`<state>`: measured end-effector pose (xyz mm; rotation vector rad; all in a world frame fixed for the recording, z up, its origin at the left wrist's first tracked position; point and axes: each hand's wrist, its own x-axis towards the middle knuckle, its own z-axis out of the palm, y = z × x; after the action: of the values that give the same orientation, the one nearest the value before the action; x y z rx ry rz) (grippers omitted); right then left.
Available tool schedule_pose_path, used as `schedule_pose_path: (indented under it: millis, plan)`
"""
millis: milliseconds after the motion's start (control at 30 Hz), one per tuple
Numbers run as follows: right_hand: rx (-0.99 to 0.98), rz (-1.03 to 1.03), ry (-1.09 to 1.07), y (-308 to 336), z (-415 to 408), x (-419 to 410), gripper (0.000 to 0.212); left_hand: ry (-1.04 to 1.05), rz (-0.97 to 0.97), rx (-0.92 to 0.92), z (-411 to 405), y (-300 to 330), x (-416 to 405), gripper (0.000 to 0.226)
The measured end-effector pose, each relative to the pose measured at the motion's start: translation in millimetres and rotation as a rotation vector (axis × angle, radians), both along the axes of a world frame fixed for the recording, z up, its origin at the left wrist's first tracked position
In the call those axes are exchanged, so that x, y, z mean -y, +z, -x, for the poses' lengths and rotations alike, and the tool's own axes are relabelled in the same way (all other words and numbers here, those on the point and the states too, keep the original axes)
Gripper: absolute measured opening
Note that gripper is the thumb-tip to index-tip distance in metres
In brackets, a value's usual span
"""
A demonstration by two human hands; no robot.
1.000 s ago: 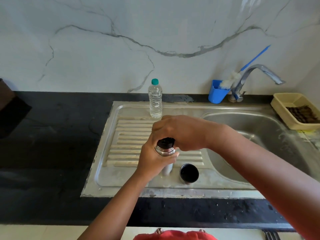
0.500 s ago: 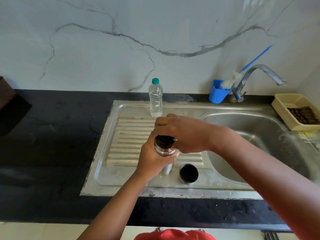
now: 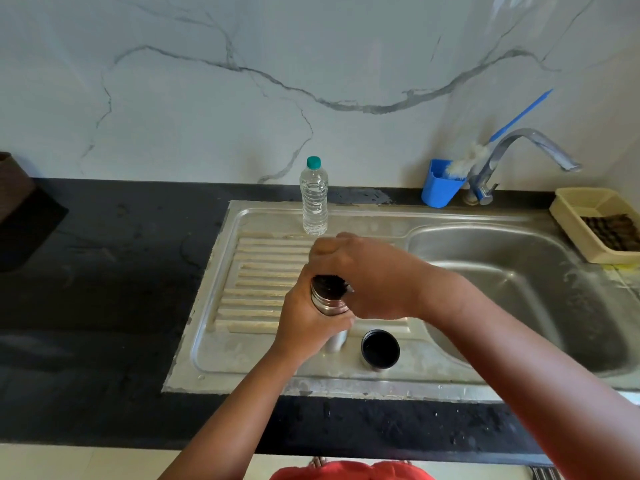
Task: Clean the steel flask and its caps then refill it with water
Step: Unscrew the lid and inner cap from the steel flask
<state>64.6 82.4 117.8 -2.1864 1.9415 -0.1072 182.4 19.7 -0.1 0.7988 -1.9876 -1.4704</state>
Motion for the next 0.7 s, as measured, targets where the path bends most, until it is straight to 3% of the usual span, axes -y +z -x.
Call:
schedule_pose_path:
  millis: [67,133,267,433,600,700]
  plan:
    - [0.13,-0.066,0.05,-1,2,-2,0.068,0.003,-0.013,-0.018,0,0,-1,0.061]
    - [0.197,-0.098,-0.058,-1,1,-5,0.079,-0.006,-0.024,-0.034,0,1,-1,0.061]
    - [-0.068,0.058,-0.302,-3,-6,-2,0.049,-0.029,-0.037,-0.028,-2,0,0,0.056]
    - [-0.109,0.085,-0.147,-2,-7,0,0.031,-0.003,-0.02,-0.013,0,-1,0,0.061]
    - [0.049,-0.031,-0.033,5,1,-2,0.061,-0.001,-0.039,-0.011,0,-2,0,0.06]
    - [0.049,-0.005,-0.175,2,-1,-5,0.07,-0.016,-0.03,-0.037,-1,-2,0,0.061]
